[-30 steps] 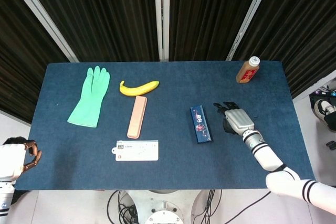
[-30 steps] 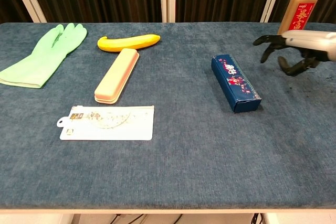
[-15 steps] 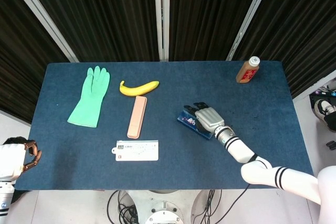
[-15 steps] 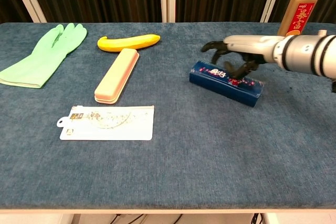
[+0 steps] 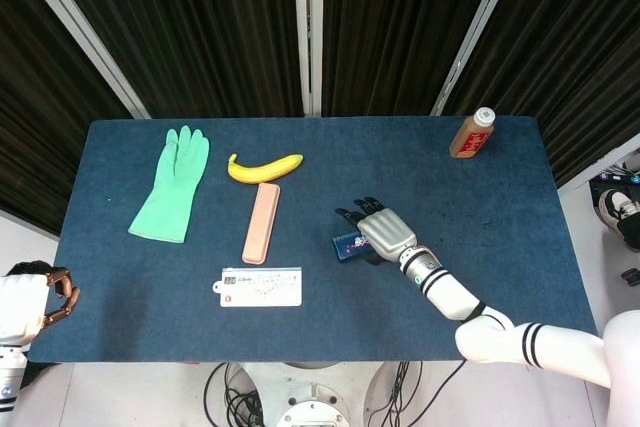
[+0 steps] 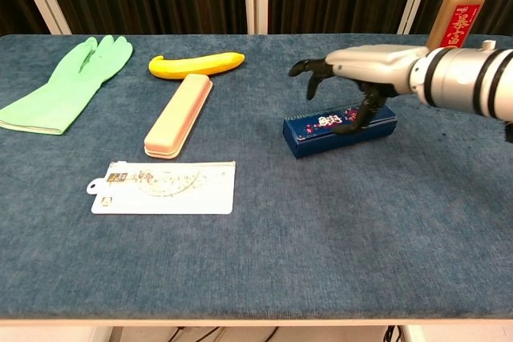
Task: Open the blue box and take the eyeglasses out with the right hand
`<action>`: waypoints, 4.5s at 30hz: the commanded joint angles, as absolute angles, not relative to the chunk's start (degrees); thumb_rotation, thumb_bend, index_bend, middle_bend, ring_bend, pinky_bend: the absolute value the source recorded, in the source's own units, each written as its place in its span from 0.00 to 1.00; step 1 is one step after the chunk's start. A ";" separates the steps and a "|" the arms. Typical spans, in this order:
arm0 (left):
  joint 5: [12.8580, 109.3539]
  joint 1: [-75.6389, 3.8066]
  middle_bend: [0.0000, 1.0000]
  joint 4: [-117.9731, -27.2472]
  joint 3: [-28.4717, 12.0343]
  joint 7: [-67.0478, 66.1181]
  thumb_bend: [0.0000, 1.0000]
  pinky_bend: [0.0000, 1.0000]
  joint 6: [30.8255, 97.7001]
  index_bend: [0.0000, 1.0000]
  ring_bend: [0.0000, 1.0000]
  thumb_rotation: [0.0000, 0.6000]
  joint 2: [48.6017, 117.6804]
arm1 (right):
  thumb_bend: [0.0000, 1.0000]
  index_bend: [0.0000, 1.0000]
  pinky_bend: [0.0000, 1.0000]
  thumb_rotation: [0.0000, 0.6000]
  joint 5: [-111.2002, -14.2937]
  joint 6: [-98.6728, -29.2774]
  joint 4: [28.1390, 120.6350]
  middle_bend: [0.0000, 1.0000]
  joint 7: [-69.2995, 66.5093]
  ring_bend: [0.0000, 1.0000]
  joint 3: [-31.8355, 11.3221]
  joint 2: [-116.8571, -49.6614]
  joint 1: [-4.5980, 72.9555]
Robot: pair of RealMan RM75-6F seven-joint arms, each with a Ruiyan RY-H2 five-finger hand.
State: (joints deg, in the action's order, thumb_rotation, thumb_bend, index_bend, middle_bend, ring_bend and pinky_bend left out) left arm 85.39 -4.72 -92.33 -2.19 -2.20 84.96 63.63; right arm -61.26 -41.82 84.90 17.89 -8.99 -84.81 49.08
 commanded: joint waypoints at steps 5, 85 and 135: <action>85.27 -4.71 0.67 -92.42 -2.22 -2.49 0.37 0.39 84.97 0.66 0.43 1.00 63.68 | 0.23 0.05 0.00 1.00 -59.76 -41.63 85.29 0.21 21.83 0.00 -6.95 -83.22 49.90; 85.09 -4.71 0.67 -92.48 -2.25 -2.90 0.37 0.37 85.06 0.66 0.43 1.00 63.84 | 0.03 0.00 0.00 1.00 -63.71 -44.08 71.48 0.08 13.18 0.00 -2.28 -85.55 47.15; 85.26 -4.91 0.67 -92.48 -2.09 -1.08 0.37 0.37 84.47 0.66 0.43 1.00 63.25 | 0.59 0.00 0.00 1.00 -64.20 -35.20 73.10 0.26 19.65 0.00 -8.05 -91.70 58.71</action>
State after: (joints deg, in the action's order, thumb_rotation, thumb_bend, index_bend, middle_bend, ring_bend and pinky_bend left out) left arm 85.25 -4.91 -92.48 -2.09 -1.08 84.47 63.25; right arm -66.01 -35.14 73.44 18.34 -7.83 -92.68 58.86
